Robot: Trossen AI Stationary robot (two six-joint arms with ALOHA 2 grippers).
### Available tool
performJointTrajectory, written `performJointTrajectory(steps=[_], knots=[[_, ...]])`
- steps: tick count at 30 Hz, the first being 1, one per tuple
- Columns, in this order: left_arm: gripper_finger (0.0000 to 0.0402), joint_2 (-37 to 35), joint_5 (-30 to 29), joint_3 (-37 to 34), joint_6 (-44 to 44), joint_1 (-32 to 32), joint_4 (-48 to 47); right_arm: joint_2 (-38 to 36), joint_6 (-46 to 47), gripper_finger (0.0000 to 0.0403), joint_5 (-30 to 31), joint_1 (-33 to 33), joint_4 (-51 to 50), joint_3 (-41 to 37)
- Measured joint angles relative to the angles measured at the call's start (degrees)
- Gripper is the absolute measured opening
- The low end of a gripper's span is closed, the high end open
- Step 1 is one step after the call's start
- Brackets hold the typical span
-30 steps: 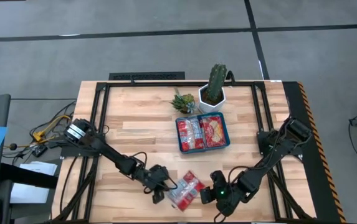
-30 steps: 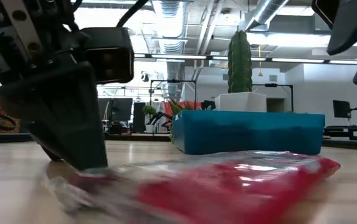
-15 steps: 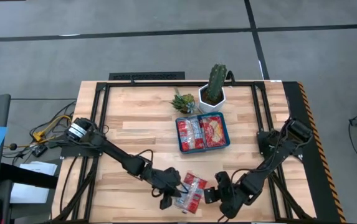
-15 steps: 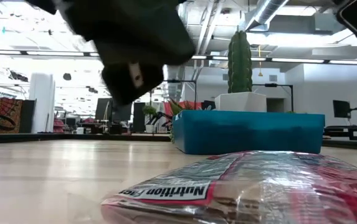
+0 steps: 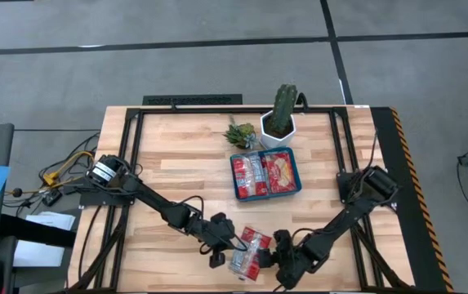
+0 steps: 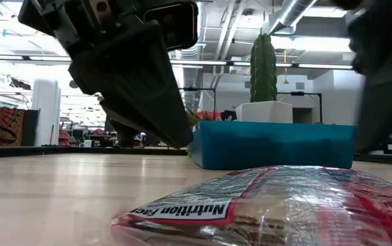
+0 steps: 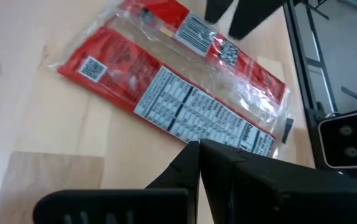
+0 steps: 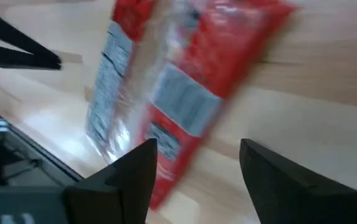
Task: Sort popcorn bags into baskets
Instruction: Put the red popcorn bag into the blue container
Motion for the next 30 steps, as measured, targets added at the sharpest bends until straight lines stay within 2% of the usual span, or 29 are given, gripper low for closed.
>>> performJointTrajectory(steps=[7,10,14,21,25,30], knots=[[0.0,0.83,-2.28,-0.02,0.86,-0.11,1.12,4.33,-0.98,0.0231,2.63,-1.46,0.29,3.46],[0.0,3.67,-0.97,-0.05,0.19,-0.11,1.81,5.19,-1.7,0.0226,2.78,-2.01,-0.05,4.12],[0.0,8.12,3.12,0.07,-3.04,-0.02,7.19,5.48,-2.34,0.0222,2.98,-2.74,-0.02,4.15],[0.0,9.2,2.52,0.09,-3.97,-0.08,8.66,5.54,-6.42,0.0209,1.84,-4.24,-0.19,4.15],[0.0,9.22,2.62,0.09,-4.42,-0.06,8.68,5.59,-7.93,0.0167,1.61,-4.81,-0.54,4.08],[0.0,9.27,2.69,0.07,-4.58,-0.06,8.63,5.69,-8.12,0.0072,1.31,-5.04,-1.03,4.02]])
